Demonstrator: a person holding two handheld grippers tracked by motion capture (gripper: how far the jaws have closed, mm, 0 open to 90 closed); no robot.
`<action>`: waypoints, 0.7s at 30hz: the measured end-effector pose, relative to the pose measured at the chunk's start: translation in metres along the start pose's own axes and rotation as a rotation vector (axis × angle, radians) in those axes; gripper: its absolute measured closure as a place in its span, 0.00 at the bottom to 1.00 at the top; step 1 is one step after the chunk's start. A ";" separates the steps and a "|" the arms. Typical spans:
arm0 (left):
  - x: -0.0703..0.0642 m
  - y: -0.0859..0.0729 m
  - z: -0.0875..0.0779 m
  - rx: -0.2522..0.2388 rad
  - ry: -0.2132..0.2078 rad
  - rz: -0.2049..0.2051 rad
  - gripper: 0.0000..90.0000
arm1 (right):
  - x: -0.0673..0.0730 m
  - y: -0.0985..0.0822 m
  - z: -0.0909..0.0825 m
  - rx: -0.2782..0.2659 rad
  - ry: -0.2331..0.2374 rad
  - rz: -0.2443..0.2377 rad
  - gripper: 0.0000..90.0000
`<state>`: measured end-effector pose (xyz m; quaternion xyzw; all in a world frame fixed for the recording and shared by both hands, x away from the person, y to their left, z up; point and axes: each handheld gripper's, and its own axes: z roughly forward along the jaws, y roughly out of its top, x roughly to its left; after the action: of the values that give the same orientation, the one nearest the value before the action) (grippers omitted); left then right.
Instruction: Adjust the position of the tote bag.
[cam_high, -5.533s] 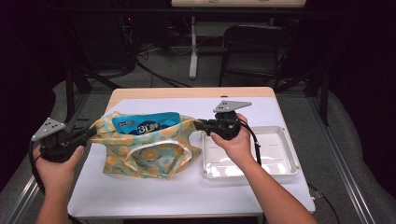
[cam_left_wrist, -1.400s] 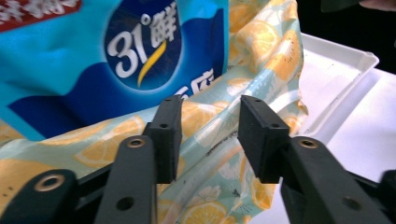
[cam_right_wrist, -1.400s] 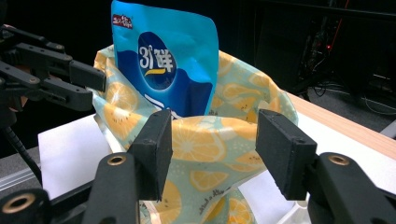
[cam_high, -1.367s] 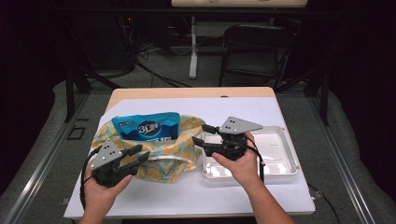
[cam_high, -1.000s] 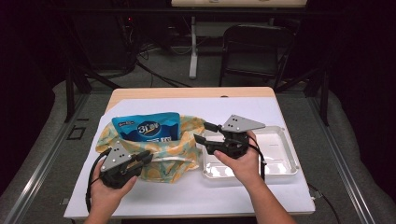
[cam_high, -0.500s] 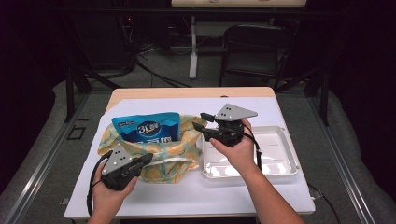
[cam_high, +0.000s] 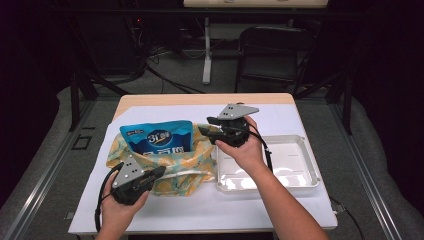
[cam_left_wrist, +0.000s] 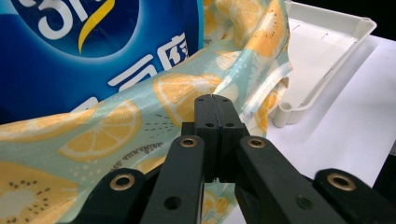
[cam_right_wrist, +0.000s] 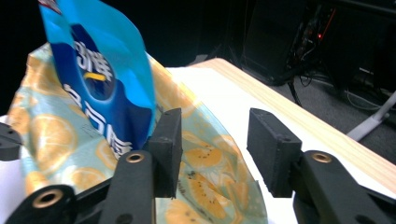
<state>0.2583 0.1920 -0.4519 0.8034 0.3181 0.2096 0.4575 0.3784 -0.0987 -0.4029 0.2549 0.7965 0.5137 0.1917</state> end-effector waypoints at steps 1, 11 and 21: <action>0.000 0.000 0.000 0.000 0.003 0.000 1.00 | -0.001 -0.001 0.002 0.010 -0.003 0.001 0.67; -0.001 -0.008 0.003 0.028 0.004 -0.007 1.00 | -0.009 -0.001 0.013 0.009 0.007 0.049 0.95; -0.002 -0.019 0.006 0.067 0.003 -0.017 1.00 | -0.017 -0.005 0.030 0.024 0.016 0.129 0.98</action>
<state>0.2548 0.1944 -0.4717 0.8153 0.3323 0.1962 0.4316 0.4076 -0.0888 -0.4189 0.3041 0.7858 0.5176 0.1488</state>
